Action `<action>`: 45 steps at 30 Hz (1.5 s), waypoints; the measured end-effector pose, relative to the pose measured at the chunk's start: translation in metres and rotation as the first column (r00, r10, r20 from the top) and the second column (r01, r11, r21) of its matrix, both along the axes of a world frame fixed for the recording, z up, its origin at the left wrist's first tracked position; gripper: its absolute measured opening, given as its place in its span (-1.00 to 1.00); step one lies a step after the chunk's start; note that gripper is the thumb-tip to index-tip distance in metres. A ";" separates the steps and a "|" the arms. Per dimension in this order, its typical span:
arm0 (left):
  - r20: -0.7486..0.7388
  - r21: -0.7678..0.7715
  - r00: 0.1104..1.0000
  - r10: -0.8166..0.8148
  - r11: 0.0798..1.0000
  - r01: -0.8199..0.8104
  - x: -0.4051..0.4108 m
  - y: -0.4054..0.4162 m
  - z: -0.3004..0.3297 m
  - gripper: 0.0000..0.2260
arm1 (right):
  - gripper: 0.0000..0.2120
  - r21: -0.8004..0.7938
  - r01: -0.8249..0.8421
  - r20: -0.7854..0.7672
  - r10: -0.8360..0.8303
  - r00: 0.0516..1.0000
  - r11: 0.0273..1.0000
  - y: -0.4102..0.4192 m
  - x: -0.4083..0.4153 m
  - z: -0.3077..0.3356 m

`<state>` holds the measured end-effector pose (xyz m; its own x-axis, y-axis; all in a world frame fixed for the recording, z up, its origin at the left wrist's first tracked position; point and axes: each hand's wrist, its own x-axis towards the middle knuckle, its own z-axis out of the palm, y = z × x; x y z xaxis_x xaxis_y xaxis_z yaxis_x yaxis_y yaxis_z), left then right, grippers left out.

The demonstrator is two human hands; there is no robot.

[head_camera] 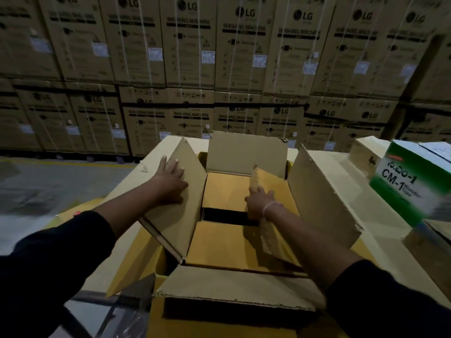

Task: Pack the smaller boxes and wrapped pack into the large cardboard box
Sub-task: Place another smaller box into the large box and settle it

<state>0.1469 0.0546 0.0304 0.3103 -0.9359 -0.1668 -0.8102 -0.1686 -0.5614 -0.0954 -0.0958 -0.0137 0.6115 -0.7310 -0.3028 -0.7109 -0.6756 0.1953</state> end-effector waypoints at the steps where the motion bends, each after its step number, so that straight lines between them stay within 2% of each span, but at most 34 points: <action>1: 0.010 0.004 1.000 -0.012 1.000 0.012 0.000 -0.002 0.001 -0.38 | -0.57 -0.058 -0.021 -0.013 0.021 1.000 0.998 -0.006 -0.004 0.017; 3: 0.036 0.028 0.999 -0.027 0.999 0.026 -0.001 -0.009 0.001 -0.34 | -0.63 -0.169 -0.052 -0.056 0.044 0.997 0.984 -0.020 -0.019 0.048; 6: 0.031 0.048 0.999 -0.024 0.999 0.023 0.000 -0.023 -0.003 -0.25 | -0.58 -0.328 -0.030 -0.188 -0.034 0.982 0.944 -0.042 -0.058 0.074; 10: 0.072 0.126 0.997 0.030 0.991 -0.039 -0.014 -0.049 -0.011 -0.14 | -0.65 -0.400 0.069 -0.241 -0.177 0.954 0.914 -0.062 -0.116 0.059; 12: 0.096 0.168 0.990 0.099 0.979 -0.114 -0.026 -0.065 -0.017 -0.05 | -0.65 -0.418 0.071 -0.212 -0.173 0.962 0.906 -0.062 -0.130 0.044; 14: 0.057 0.165 0.986 0.156 0.973 -0.163 -0.034 -0.083 -0.029 -0.03 | -0.64 -0.447 0.036 -0.171 -0.125 0.977 0.894 -0.059 -0.130 0.028; 17: -0.033 0.090 0.990 0.134 0.987 -0.130 -0.040 -0.107 -0.054 0.01 | -0.65 -0.457 0.005 -0.114 -0.064 0.991 0.889 -0.054 -0.124 0.011; 22: -0.136 -0.043 0.990 -0.047 0.998 0.041 -0.045 -0.147 -0.112 0.03 | -0.71 -0.464 0.064 0.065 -0.038 0.997 0.883 -0.063 -0.120 0.001; 26: -0.120 -0.132 0.957 -0.266 0.959 0.250 -0.054 -0.169 -0.154 0.04 | -0.72 -0.448 0.101 0.202 -0.010 0.979 0.889 -0.072 -0.122 -0.004; 29: -0.175 -0.163 0.944 -0.281 0.953 0.254 -0.061 -0.176 -0.163 -0.03 | -0.73 -0.438 0.111 0.241 -0.002 0.970 0.892 -0.076 -0.124 -0.007; 32: -0.311 -0.156 0.909 -0.276 0.959 0.238 -0.065 -0.188 -0.142 -0.12 | -0.77 -0.423 0.127 0.281 -0.003 0.960 0.897 -0.077 -0.124 -0.008; 36: -0.531 -0.085 0.824 -0.198 0.980 0.181 -0.068 -0.206 -0.081 -0.43 | -0.80 -0.411 0.157 0.350 -0.004 0.937 0.898 -0.078 -0.118 -0.008; 38: -0.585 -0.062 0.795 -0.159 0.987 0.152 -0.071 -0.219 -0.045 -0.59 | -0.79 -0.395 0.186 0.391 -0.019 0.920 0.900 -0.077 -0.116 -0.008; 40: -0.556 -0.095 0.813 -0.172 0.985 0.143 -0.070 -0.236 -0.017 -0.69 | -0.79 -0.377 0.207 0.400 -0.043 0.916 0.903 -0.074 -0.115 -0.008; 42: -0.487 -0.221 0.841 -0.235 0.965 0.142 -0.064 -0.251 -0.004 -0.73 | -0.76 -0.360 0.201 0.383 -0.052 0.922 0.911 -0.072 -0.117 -0.009; 43: -0.421 -0.335 0.860 -0.288 0.931 0.147 -0.059 -0.259 -0.005 -0.71 | -0.74 -0.354 0.192 0.361 -0.056 0.931 0.915 -0.071 -0.118 -0.010; 45: -0.203 -0.554 0.920 -0.334 0.814 0.174 -0.048 -0.277 -0.022 -0.52 | -0.72 -0.367 0.170 0.324 -0.046 0.945 0.914 -0.071 -0.120 -0.012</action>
